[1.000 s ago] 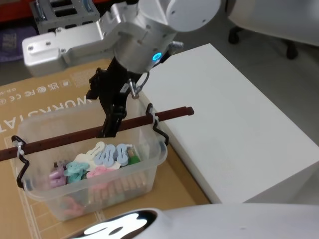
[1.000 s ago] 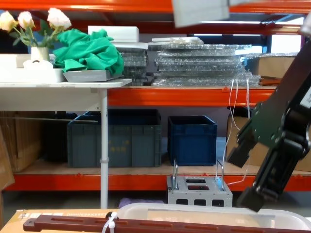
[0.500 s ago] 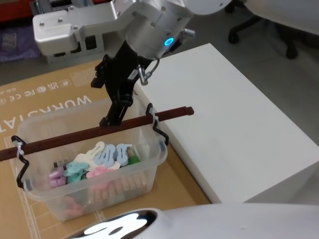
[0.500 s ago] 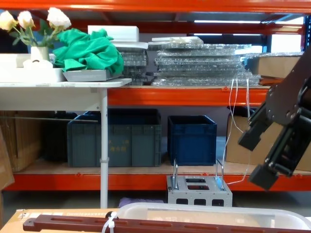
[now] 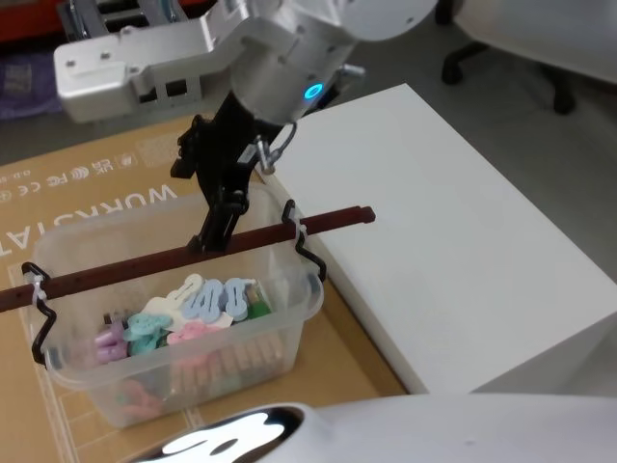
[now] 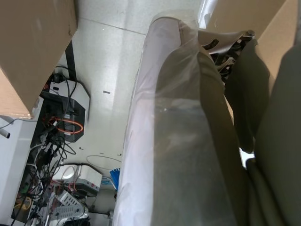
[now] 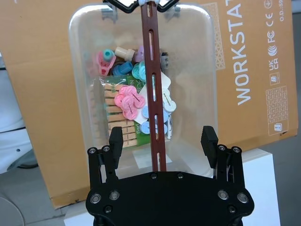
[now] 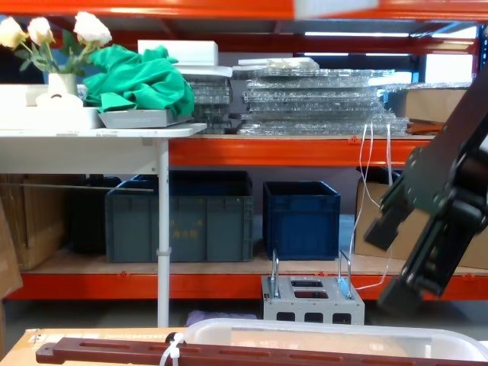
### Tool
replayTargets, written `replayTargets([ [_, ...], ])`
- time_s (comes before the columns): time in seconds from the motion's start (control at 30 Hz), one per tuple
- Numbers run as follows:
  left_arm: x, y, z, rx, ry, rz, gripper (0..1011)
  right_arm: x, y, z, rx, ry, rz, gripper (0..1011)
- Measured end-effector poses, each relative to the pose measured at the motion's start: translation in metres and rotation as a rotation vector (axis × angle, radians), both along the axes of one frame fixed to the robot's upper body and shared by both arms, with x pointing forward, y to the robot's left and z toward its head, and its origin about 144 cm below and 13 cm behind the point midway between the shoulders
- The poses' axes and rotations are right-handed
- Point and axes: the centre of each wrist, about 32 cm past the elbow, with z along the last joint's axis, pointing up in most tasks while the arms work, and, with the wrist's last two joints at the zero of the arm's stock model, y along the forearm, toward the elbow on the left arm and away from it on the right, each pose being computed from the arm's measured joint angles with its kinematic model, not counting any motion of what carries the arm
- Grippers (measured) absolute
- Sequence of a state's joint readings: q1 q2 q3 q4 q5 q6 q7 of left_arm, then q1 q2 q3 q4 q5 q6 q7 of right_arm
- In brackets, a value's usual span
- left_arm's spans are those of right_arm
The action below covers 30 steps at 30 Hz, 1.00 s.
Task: Use one hand to grasp the basket and place it at the designated location.
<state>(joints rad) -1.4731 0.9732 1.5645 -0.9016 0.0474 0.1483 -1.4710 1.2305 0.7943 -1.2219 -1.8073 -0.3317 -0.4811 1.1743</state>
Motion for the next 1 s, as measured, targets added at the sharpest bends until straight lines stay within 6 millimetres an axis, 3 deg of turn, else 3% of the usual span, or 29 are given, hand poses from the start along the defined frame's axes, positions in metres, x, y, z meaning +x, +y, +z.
replayTargets([
  [0.57,0.0,0.0,0.0,0.0,0.0,0.0,0,0.02,0.047,-0.042,-0.115,0.031,-0.004,1000],
  [1.0,0.0,0.0,0.0,0.0,0.0,0.0,0,0.026,0.062,-0.068,-0.187,0.038,-0.021,1000],
])
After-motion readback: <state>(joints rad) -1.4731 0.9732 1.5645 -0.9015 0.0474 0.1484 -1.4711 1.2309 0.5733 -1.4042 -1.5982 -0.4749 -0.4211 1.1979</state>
